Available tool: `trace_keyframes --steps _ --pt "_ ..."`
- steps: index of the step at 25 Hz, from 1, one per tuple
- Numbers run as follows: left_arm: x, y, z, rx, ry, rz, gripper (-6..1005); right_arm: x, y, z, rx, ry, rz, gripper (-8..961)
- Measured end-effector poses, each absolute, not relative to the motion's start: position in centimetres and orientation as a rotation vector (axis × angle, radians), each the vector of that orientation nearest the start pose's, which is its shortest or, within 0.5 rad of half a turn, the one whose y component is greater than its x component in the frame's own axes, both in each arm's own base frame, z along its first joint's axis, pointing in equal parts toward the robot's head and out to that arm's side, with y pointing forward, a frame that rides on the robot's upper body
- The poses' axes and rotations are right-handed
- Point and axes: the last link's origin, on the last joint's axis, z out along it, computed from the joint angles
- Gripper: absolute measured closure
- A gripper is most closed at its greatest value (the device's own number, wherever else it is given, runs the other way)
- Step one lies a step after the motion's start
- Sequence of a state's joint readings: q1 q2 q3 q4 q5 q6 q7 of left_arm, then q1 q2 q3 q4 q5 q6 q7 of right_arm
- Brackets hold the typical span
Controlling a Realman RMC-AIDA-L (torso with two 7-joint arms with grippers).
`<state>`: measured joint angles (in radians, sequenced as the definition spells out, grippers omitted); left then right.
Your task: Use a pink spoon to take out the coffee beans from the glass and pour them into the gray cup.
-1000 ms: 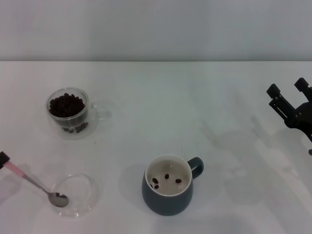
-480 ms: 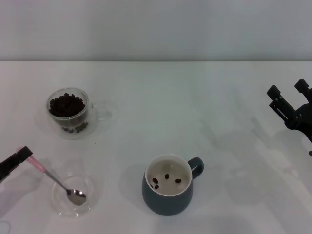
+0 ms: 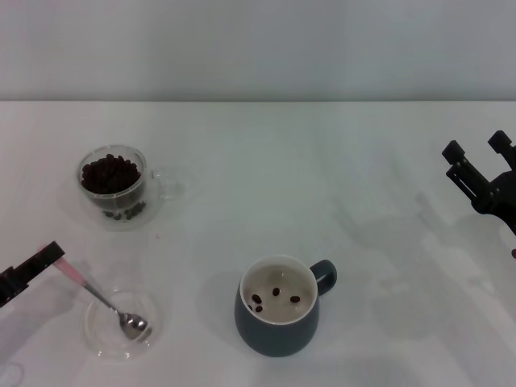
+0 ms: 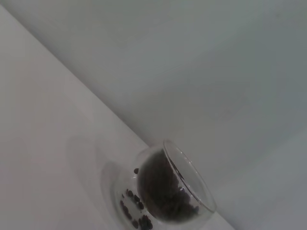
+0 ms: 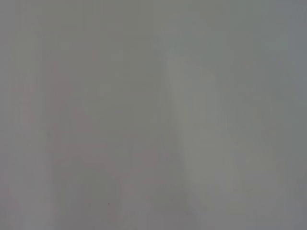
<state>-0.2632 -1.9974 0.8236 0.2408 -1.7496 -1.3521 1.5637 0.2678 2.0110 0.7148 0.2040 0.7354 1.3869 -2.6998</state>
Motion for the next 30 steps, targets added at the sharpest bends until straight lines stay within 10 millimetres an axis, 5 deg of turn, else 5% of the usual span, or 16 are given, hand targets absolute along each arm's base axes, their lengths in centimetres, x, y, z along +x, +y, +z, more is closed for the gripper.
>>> trace_keyframes --steps 7,26,30 --pt "-36.3 26.0 -0.6 -1.932 -1.513 -1.078 823 34.0 27.1 -0.4 -1.688 0.636 0.965 80" --pt "-37.8 26.1 1.6 -1.846 -1.272 -1.039 246 33.9 27.1 -0.5 -1.685 0.637 0.969 80" --pt "-38.5 25.9 2.7 -1.784 -1.181 -1.021 219 34.0 27.1 -0.4 -1.680 0.641 0.965 81"
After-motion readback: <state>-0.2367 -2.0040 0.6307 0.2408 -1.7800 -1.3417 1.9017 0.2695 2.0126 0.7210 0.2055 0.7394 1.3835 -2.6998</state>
